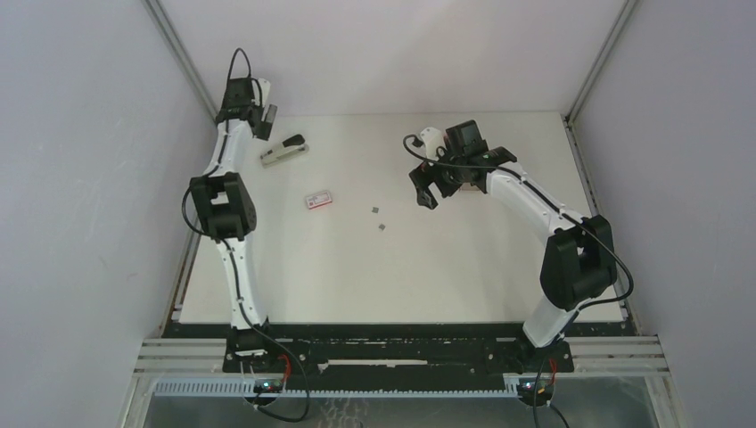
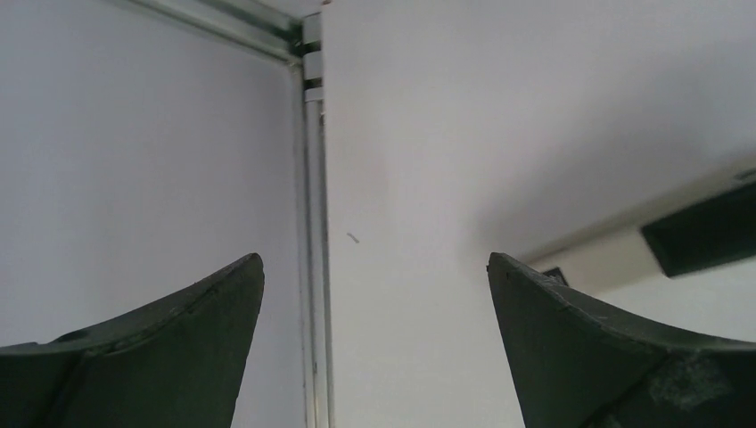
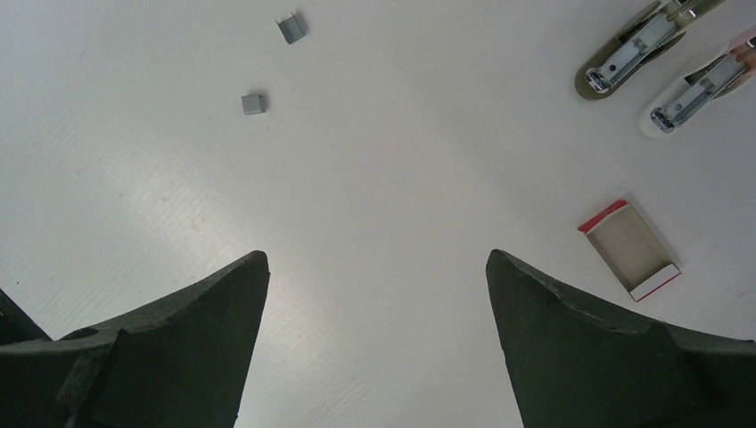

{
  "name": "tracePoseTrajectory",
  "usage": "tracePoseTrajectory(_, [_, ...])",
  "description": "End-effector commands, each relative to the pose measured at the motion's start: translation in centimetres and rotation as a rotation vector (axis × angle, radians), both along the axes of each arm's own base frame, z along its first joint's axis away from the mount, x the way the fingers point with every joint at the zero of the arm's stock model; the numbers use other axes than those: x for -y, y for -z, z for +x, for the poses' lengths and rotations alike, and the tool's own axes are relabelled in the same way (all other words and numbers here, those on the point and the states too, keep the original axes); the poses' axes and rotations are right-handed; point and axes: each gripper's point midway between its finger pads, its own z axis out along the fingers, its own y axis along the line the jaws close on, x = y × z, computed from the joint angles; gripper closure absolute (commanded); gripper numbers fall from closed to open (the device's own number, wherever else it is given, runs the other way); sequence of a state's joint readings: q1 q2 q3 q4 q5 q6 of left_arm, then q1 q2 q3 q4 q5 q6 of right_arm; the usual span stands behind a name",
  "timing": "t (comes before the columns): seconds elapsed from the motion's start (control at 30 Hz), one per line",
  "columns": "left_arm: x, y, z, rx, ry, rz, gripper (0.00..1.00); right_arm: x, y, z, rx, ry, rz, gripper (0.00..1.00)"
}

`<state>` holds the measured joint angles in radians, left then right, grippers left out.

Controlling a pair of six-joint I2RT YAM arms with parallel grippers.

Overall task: Unload the staples from the stapler
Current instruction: Move the stapler to the center of the board.

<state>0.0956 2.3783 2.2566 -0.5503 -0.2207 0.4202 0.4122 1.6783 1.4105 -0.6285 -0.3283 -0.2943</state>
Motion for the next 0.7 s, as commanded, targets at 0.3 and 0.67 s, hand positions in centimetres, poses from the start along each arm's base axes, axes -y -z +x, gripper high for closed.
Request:
tracePoseTrajectory(0.3, [-3.5,-0.8,2.0,0.059,-0.117,0.228,0.00,-0.8,0.2,-0.3,0.014,-0.036,-0.017,0.03])
tracePoseTrajectory(0.67, [-1.2,3.2,1.3,-0.080,0.021,0.201,0.00,-1.4,-0.3,-0.8,0.029,-0.059,-0.016,0.01])
